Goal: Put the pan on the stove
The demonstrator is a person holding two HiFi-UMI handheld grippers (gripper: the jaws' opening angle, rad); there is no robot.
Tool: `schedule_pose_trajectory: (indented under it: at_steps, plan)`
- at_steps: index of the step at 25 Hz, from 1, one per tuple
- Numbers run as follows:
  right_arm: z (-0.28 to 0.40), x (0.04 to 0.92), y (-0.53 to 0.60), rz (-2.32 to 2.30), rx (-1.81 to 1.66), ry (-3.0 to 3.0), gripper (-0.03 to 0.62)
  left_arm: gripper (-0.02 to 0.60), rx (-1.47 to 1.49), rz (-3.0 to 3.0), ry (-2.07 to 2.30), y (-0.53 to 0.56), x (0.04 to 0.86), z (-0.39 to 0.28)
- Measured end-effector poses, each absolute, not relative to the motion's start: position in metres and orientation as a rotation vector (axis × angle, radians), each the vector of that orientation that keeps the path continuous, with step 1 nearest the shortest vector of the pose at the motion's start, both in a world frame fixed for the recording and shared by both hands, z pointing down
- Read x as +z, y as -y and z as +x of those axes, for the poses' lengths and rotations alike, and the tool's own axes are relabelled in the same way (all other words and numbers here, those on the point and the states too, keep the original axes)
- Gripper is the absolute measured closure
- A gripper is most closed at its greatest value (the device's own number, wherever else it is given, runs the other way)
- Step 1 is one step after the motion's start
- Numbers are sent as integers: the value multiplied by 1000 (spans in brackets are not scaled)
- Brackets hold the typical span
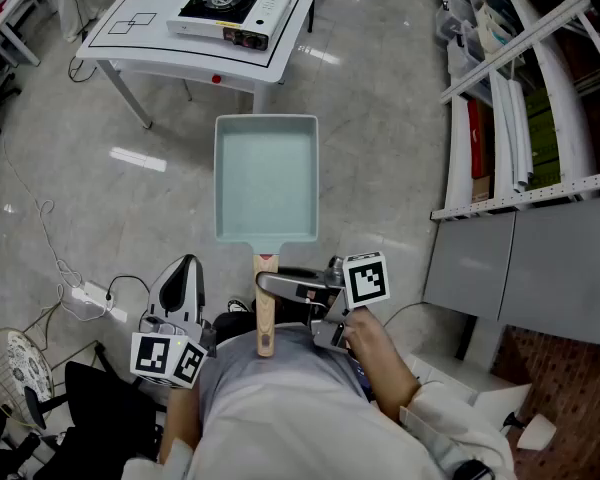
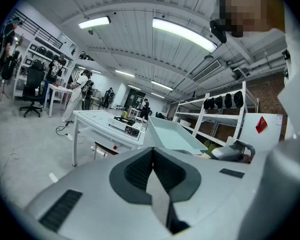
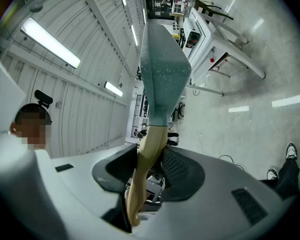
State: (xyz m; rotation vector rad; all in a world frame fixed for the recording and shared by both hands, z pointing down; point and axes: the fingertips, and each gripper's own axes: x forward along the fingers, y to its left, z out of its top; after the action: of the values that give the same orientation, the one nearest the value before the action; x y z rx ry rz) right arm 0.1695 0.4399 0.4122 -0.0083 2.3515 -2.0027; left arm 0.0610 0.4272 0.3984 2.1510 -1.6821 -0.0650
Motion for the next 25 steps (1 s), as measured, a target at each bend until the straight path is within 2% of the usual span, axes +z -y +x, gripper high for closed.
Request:
schedule_pose_trajectory:
  at_steps: [13, 25]
  plan:
    - [160, 390, -530, -79, -1888, -2392, 442, 583, -182, 2212, 1650, -519, 374, 45]
    - [137, 387, -520, -107, -1838, -2429, 444, 583, -139, 2234, 1632, -515, 378, 24]
